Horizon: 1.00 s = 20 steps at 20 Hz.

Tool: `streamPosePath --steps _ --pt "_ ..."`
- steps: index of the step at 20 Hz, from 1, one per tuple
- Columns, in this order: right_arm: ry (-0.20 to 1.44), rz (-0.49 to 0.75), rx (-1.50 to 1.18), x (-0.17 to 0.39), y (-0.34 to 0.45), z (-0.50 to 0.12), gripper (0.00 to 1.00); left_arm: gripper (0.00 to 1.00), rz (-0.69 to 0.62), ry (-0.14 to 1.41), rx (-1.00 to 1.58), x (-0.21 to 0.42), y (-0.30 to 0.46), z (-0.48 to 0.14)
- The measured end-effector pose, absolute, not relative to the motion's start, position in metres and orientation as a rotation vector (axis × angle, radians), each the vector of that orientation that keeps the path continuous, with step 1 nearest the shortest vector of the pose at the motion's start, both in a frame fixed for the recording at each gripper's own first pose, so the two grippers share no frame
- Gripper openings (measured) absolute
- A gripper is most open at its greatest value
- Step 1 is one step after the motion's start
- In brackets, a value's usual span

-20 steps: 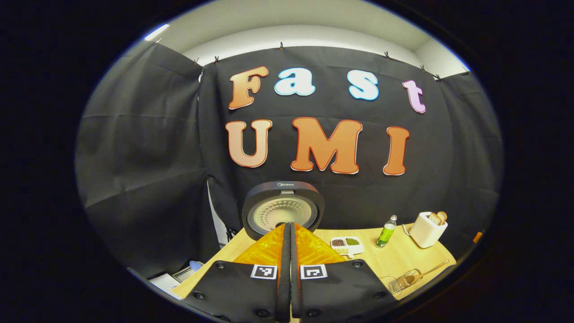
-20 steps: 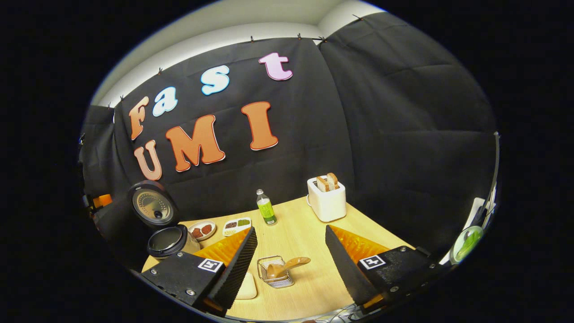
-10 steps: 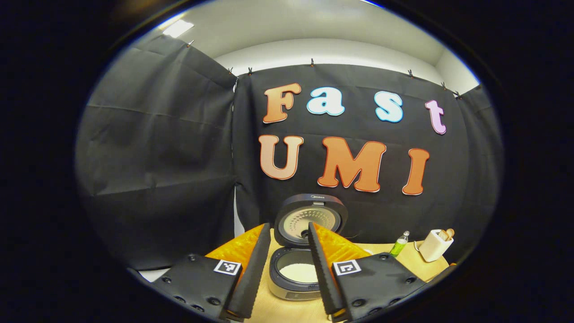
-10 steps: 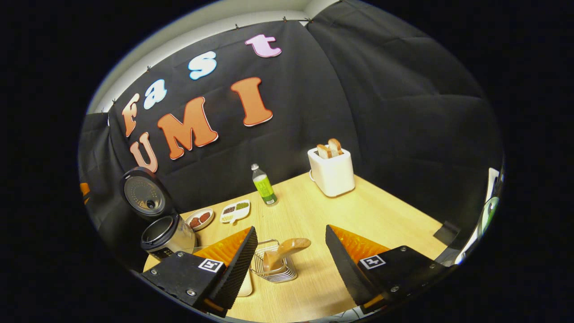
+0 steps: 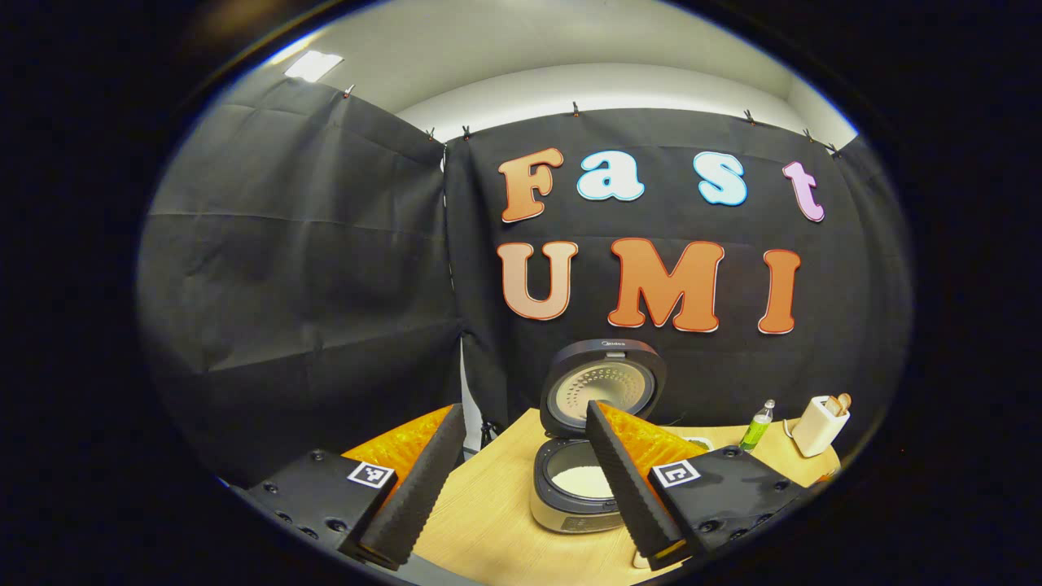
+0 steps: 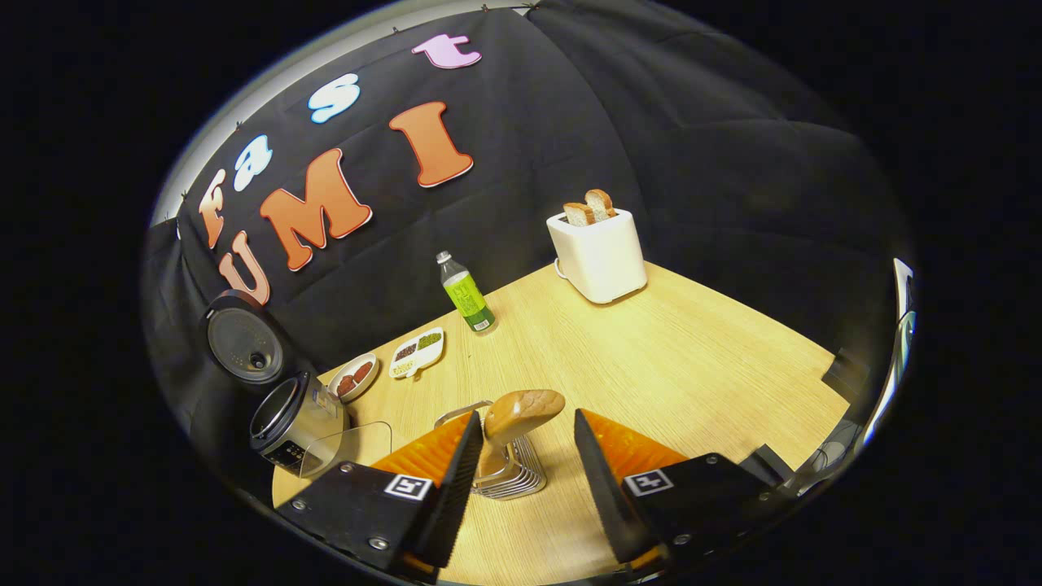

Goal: Close the left gripper, press the button to open the rice cooker; take a wooden spoon from the chopstick holder with the right hand, scoop a spoonful of rice and pour it into the rice cooker, then put the wooden spoon back into the chopstick holder.

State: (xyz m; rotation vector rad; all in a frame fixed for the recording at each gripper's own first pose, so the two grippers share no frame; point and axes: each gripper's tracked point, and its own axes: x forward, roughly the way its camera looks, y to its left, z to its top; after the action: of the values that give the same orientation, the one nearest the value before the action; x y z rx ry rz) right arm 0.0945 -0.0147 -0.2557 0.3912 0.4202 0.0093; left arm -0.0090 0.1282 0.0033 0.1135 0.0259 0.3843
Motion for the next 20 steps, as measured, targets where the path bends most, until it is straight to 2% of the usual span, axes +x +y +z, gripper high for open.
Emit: streamPosePath --steps 3,4,7,8,10,13,14,15,20 --pt "0.432 0.034 0.375 0.097 -0.009 -0.251 0.57 0.97 0.403 0.044 0.123 -0.013 0.128 -0.002" --pt "0.442 0.051 0.372 0.097 -0.006 -0.25 0.48 0.97 0.404 0.044 0.123 -0.014 0.126 -0.002" --pt "0.463 0.101 0.444 0.106 0.01 -0.238 0.38 0.97 0.414 0.041 0.123 -0.019 0.123 -0.001" --pt "0.465 0.116 0.454 0.108 0.015 -0.235 0.3 0.97 0.417 0.037 0.126 -0.02 0.122 0.0" --pt "0.472 0.143 0.412 0.111 0.025 -0.234 0.23 0.97 0.413 0.029 0.136 -0.023 0.119 0.001" --pt "0.45 0.141 0.347 0.113 0.032 -0.22 0.17 0.97 0.391 0.028 0.16 -0.022 0.117 0.002" --pt "0.445 0.141 0.334 0.112 0.035 -0.214 0.11 0.97 0.384 0.023 0.166 -0.02 0.119 0.004" --pt "0.44 0.139 0.327 0.11 0.037 -0.206 0.16 0.97 0.378 0.023 0.167 -0.018 0.121 0.004" --pt "0.373 0.087 0.241 0.093 0.039 -0.16 0.15 0.98 0.322 0.037 0.157 -0.001 0.136 0.004"
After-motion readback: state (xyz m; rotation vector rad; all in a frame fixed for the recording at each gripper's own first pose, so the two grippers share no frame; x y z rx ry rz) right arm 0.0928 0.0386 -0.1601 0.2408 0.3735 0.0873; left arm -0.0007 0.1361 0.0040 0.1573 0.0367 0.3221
